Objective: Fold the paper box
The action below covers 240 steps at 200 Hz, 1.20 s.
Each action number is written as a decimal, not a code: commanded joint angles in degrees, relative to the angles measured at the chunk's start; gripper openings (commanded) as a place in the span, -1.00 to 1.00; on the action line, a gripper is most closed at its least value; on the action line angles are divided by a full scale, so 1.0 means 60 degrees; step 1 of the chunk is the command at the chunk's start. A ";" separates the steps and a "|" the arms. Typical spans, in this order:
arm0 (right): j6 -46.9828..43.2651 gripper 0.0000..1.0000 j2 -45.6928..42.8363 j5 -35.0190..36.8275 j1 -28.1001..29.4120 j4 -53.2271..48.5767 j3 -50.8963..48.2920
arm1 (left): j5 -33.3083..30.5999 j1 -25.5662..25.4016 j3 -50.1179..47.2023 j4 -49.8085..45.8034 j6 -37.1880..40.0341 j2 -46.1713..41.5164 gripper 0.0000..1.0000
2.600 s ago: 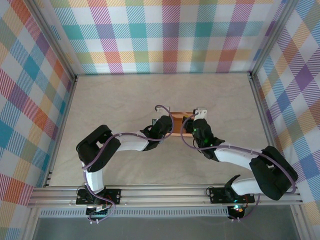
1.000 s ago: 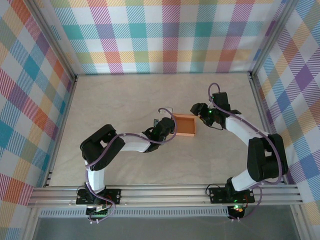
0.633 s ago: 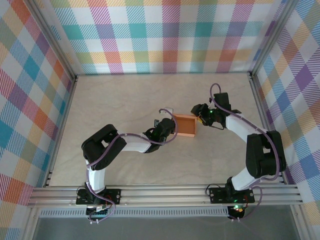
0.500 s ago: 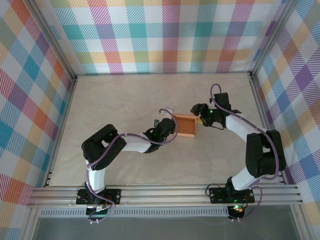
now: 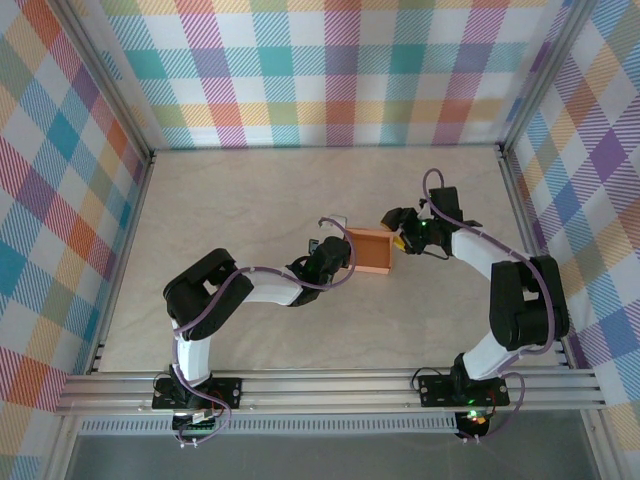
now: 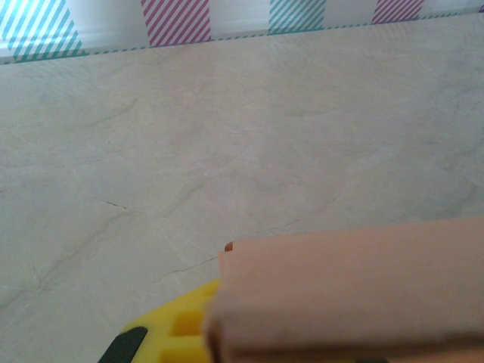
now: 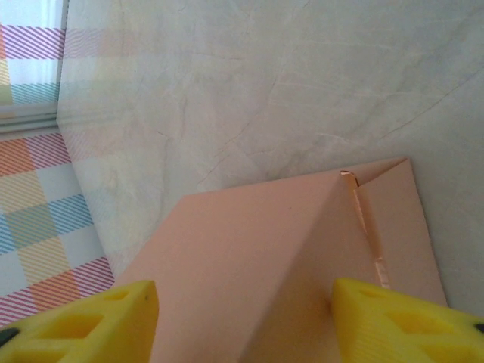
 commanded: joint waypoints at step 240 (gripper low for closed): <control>-0.0963 0.21 0.0077 0.0162 -0.0111 -0.0697 0.0010 | 0.1538 -0.0319 -0.1635 0.0043 0.0771 -0.1039 0.71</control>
